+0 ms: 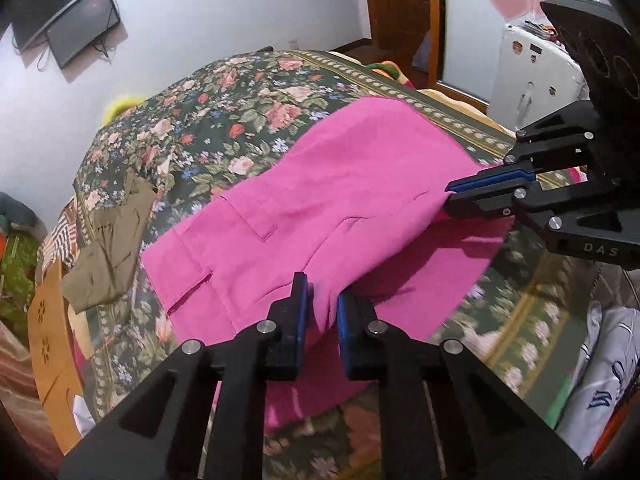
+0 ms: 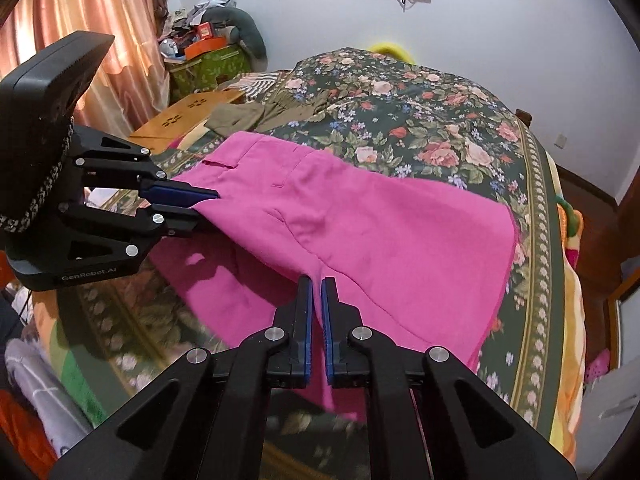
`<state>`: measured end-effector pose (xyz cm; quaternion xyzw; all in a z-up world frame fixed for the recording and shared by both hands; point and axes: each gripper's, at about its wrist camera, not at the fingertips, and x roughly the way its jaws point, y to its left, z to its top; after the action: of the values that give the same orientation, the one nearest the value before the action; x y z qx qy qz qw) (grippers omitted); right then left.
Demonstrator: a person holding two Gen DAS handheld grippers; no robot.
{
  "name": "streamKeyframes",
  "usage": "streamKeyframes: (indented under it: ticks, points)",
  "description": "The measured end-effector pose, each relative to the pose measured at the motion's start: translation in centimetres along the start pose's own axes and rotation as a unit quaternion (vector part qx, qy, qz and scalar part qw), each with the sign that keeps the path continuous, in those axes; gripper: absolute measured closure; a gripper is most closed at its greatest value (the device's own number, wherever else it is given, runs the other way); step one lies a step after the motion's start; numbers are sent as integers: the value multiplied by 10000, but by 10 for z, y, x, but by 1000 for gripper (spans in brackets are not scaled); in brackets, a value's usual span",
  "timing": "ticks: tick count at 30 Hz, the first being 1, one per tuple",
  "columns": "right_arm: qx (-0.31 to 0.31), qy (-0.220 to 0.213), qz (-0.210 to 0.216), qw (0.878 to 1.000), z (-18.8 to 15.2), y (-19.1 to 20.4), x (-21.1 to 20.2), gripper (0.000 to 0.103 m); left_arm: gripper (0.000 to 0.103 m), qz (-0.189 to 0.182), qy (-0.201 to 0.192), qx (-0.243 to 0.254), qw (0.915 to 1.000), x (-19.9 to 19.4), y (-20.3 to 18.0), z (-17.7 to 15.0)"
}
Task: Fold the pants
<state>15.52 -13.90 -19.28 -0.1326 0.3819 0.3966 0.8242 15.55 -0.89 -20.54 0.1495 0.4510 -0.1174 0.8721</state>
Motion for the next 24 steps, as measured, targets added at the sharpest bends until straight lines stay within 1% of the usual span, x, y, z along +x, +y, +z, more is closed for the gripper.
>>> streamKeyframes:
  ticks: [7, 10, 11, 13, 14, 16, 17, 18, 19, 20, 21, 22, 24]
  points:
    - [7, 169, -85, 9998, -21, 13, -3, 99, 89, -158, 196, -112, 9996, 2, -13, -16]
    - [44, 299, -49, 9995, -26, 14, 2, 99, 88, 16, 339, -1, 9994, 2, -21, -20]
    - [67, 365, -28, 9993, -27, 13, 4, 99, 86, 34, 344, -5, 9994, -1, -22, -21]
    - [96, 460, -23, 9989, -29, 13, 6, 99, 77, -71, 321, -128, 9994, -10, -18, -22]
    - [110, 496, -29, 9987, -29, 12, 6, 99, 75, -115, 298, -210, 9993, -15, -16, -24]
    - [155, 538, -39, 9984, -28, 11, 2, 99, 63, -204, 232, -426, 9986, -25, -6, -26]
    - [186, 521, -51, 9985, -28, 10, -1, 96, 61, -246, 180, -559, 9980, -31, 0, -27]
    - [235, 469, -48, 9986, -26, 8, -5, 94, 55, -284, 113, -679, 9972, -38, 8, -27]
    - [291, 393, -43, 9988, -25, 6, -10, 86, 50, -306, 26, -879, 9957, -45, 20, -28]
    - [373, 298, -63, 9988, -23, 1, -15, 75, 48, -267, -34, -1022, 9944, -50, 28, -28]
    - [469, 204, -107, 9986, -21, -4, -19, 70, 45, -210, -68, -1124, 9934, -52, 35, -26]
    - [547, 131, -139, 9983, -21, -7, -22, 67, 42, -77, -105, -1295, 9915, -55, 46, -26]
    - [771, -6, -185, 9968, -18, -16, -28, 67, 40, 77, -108, -1565, 9876, -55, 63, -26]
